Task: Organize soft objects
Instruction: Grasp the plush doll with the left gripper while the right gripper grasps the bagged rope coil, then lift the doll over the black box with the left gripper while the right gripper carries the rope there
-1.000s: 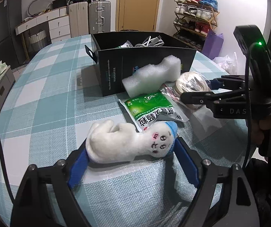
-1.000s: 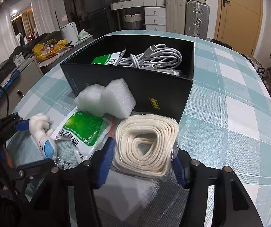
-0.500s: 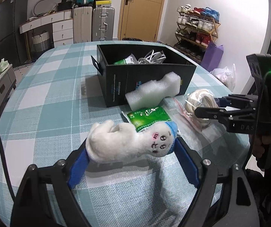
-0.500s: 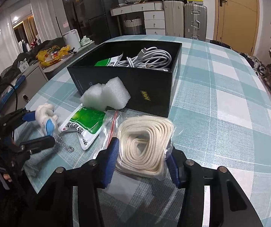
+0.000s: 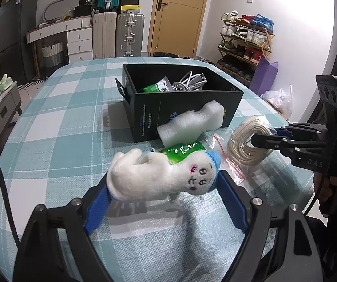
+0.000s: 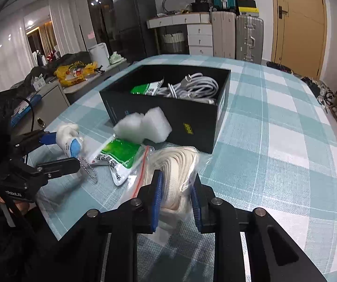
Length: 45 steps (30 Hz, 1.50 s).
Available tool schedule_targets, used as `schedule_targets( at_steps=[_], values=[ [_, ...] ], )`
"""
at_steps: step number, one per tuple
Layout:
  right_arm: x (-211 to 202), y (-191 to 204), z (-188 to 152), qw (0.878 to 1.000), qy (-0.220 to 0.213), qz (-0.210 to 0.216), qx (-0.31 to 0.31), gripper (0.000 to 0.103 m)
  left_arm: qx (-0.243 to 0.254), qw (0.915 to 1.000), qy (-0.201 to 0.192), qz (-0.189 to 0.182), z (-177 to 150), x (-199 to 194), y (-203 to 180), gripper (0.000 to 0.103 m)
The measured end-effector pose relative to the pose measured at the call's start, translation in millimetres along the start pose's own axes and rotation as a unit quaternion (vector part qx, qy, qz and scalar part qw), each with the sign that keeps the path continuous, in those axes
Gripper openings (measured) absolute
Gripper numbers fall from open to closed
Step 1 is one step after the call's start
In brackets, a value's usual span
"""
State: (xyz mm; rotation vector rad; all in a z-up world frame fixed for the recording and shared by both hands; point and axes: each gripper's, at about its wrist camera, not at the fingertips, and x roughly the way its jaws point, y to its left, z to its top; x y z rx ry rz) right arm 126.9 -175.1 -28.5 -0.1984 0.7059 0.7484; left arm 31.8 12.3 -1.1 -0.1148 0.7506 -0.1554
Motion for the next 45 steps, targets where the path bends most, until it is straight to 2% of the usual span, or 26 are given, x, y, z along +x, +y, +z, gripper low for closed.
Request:
schedule_targets(
  at_steps=[9, 20, 31, 33, 45],
  values=[
    [-13, 6, 5, 1.000, -0.017, -0.003, -0.021, 0.021, -0.005, 0.9997, -0.020, 0.010, 9, -6, 1, 0.085],
    [-45, 10, 14, 0.998, -0.059, -0.015, -0.027, 0.021, -0.003, 0.9985, -0.052, 0.018, 30, -21, -4, 0.085],
    [-84, 4, 23, 0.990, -0.137, -0.036, 0.007, 0.021, 0.001, 0.9962, -0.083, 0.025, 56, -35, -6, 0.085],
    [-89, 6, 24, 0.987, -0.150, -0.050, 0.009, 0.021, 0.003, 0.9956, -0.090, 0.026, 61, -35, -7, 0.085],
    [-86, 14, 40, 0.981, -0.178, -0.073, 0.022, 0.021, 0.009, 0.9931, -0.108, 0.044, 88, -20, -5, 0.085]
  ],
)
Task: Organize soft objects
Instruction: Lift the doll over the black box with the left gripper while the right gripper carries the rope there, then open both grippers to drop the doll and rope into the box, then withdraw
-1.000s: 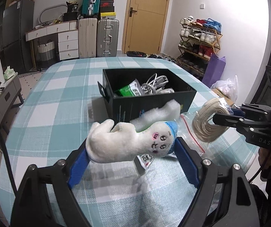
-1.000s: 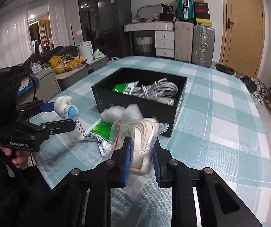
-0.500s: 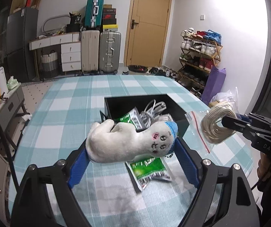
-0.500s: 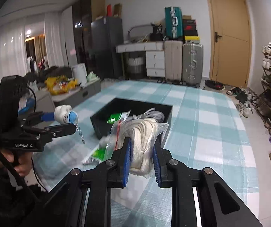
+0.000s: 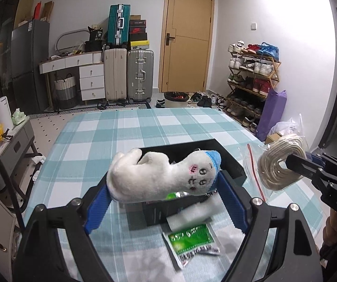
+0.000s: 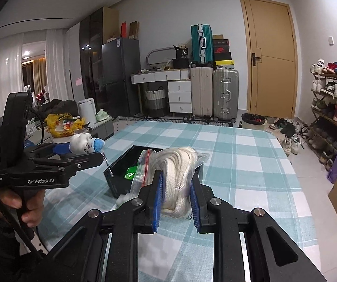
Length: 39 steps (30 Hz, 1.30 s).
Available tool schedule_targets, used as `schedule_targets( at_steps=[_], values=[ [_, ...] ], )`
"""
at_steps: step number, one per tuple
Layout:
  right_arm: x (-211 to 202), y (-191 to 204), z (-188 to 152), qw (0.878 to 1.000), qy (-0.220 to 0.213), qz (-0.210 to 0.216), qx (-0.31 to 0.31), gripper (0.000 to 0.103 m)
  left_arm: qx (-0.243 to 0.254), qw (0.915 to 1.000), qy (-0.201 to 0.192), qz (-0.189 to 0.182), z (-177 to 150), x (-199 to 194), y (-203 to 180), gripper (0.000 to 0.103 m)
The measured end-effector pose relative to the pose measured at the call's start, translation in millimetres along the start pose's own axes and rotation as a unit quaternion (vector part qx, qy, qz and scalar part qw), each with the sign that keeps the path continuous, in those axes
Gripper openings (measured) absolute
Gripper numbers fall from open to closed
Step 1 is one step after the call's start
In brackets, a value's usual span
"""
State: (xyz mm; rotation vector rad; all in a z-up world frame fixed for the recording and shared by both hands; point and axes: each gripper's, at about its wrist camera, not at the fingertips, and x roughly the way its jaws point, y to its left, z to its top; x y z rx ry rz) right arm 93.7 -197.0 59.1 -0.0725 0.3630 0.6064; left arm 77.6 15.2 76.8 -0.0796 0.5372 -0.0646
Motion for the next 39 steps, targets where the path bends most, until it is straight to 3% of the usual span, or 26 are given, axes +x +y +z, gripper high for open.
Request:
schedule_targets(
  at_steps=[16, 33, 39],
  values=[
    [55, -3, 13, 1.000, 0.008, -0.015, 0.014, 0.021, -0.003, 0.9998, 0.005, 0.019, 14, 47, 3, 0.085],
    [114, -5, 16, 0.999, 0.053, 0.006, -0.004, 0.021, -0.010, 0.9993, 0.025, 0.026, 15, 86, 8, 0.085],
    [144, -3, 17, 0.996, 0.089, 0.017, -0.021, 0.021, -0.003, 0.9991, 0.033, 0.027, 13, 94, 7, 0.085]
  ],
)
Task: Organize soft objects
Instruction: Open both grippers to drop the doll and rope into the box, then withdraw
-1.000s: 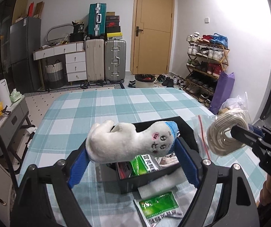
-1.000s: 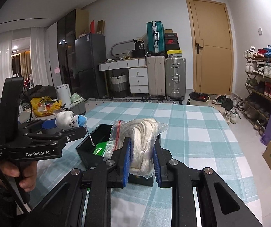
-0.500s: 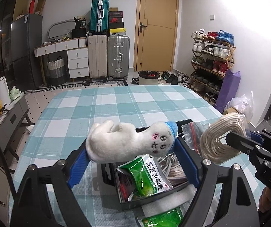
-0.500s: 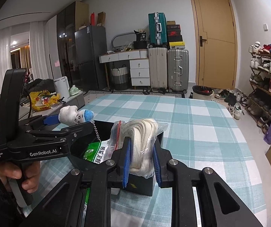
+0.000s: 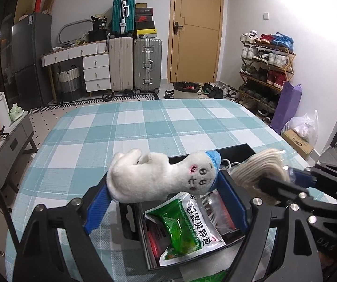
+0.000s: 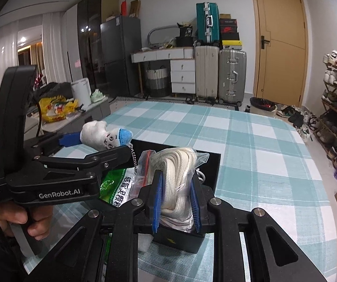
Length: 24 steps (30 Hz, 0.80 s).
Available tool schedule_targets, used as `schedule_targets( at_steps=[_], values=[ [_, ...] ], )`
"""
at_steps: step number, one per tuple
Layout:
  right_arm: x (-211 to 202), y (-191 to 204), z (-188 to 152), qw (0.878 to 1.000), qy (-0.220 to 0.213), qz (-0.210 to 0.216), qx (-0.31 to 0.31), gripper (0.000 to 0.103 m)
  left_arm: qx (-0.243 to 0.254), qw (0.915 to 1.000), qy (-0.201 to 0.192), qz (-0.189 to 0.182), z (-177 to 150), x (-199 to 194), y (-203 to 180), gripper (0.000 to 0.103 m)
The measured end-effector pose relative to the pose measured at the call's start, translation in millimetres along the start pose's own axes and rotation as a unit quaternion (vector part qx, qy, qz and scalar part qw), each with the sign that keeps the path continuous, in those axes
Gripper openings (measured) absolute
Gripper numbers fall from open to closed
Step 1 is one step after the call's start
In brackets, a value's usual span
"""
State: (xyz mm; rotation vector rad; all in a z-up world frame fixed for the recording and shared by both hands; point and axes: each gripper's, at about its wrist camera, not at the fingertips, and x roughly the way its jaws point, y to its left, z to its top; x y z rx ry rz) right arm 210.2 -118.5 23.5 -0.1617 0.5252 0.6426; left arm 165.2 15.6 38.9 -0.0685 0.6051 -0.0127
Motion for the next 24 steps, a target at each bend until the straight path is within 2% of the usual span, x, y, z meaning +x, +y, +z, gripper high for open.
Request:
schedule_targets(
  at_steps=[10, 16, 21, 22, 24],
  values=[
    [28, 1, -3, 0.999, 0.041, -0.014, -0.032, 0.021, 0.008, 0.9997, 0.022, -0.001, -8, 15, -3, 0.085],
    [31, 1, -2, 0.996, 0.041, -0.055, -0.050, 0.030, 0.013, 0.9996, 0.025, -0.001, -10, 16, -4, 0.085],
    [26, 0, -3, 0.997, 0.038, -0.048, -0.054, 0.042, 0.015, 0.9996, 0.025, -0.003, -11, 15, -3, 0.086],
    [23, 1, -3, 0.997, 0.037, -0.046, -0.057, 0.047, 0.012, 0.9996, 0.023, -0.005, -11, 14, -2, 0.086],
    [15, 2, -3, 0.996, 0.031, -0.058, -0.062, 0.065, 0.007, 0.9997, 0.021, -0.013, -12, 11, -1, 0.089]
  ],
)
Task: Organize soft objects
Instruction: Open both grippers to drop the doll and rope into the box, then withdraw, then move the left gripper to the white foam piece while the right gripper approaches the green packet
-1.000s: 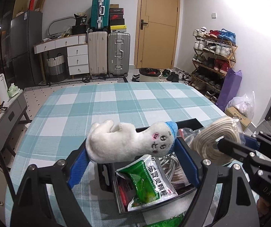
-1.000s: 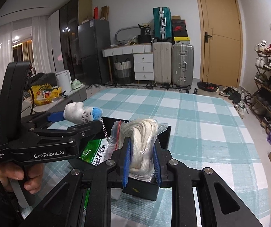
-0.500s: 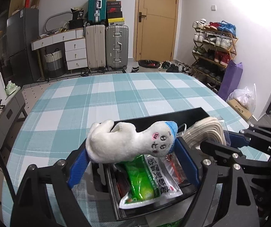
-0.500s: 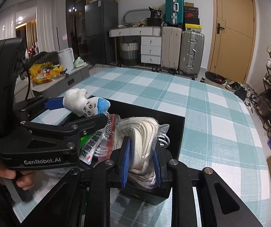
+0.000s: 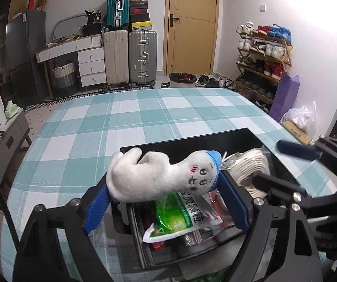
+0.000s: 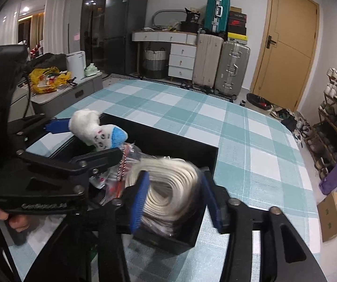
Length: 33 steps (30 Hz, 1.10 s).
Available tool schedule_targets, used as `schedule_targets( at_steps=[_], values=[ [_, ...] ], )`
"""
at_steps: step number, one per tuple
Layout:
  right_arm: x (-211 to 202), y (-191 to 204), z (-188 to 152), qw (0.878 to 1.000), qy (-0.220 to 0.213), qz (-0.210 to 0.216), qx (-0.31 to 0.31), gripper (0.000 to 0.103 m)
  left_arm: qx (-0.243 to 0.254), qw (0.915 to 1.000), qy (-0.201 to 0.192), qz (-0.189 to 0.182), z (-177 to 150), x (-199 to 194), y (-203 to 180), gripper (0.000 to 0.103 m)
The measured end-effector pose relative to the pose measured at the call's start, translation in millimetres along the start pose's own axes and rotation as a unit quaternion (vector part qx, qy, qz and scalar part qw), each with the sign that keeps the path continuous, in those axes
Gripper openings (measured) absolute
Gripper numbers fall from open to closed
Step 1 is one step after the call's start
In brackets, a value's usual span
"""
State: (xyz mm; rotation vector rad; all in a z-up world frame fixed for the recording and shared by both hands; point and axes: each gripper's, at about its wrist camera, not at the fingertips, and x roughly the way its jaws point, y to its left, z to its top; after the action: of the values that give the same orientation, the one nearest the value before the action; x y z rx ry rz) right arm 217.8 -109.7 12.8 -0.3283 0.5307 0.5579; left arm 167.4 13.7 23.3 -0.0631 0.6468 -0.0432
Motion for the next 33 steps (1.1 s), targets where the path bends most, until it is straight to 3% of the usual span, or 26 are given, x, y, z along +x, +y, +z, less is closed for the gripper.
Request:
schedule_targets(
  at_steps=[1, 2, 6, 9, 18, 28, 33],
  values=[
    [-4, -2, -1, 1.000, -0.006, -0.010, 0.000, 0.080, -0.002, 1.0000, -0.001, -0.005, 0, -2, 0, 0.091],
    [-9, -5, -3, 1.000, -0.014, -0.017, 0.005, 0.088, -0.003, 1.0000, -0.004, -0.007, -1, -5, 1, 0.094],
    [-21, -18, -11, 0.999, -0.008, -0.015, 0.034, 0.098, -0.004, 0.9999, -0.014, -0.002, -5, -17, 0, 0.103],
    [-28, -23, -19, 0.999, -0.007, -0.017, 0.047, 0.102, 0.004, 0.9999, -0.016, -0.003, -11, -26, -4, 0.103],
    [-45, -26, -38, 0.995, -0.010, 0.034, 0.098, 0.102, 0.008, 0.9997, -0.021, 0.008, -33, -56, -9, 0.103],
    [-63, -11, -40, 0.995, -0.026, 0.054, 0.085, 0.102, -0.019, 0.9995, -0.010, 0.022, -52, -69, -7, 0.103],
    [-64, -8, -44, 0.994, -0.023, 0.073, 0.080, 0.102, -0.003, 0.9997, -0.004, 0.025, -60, -72, -17, 0.103]
  ],
)
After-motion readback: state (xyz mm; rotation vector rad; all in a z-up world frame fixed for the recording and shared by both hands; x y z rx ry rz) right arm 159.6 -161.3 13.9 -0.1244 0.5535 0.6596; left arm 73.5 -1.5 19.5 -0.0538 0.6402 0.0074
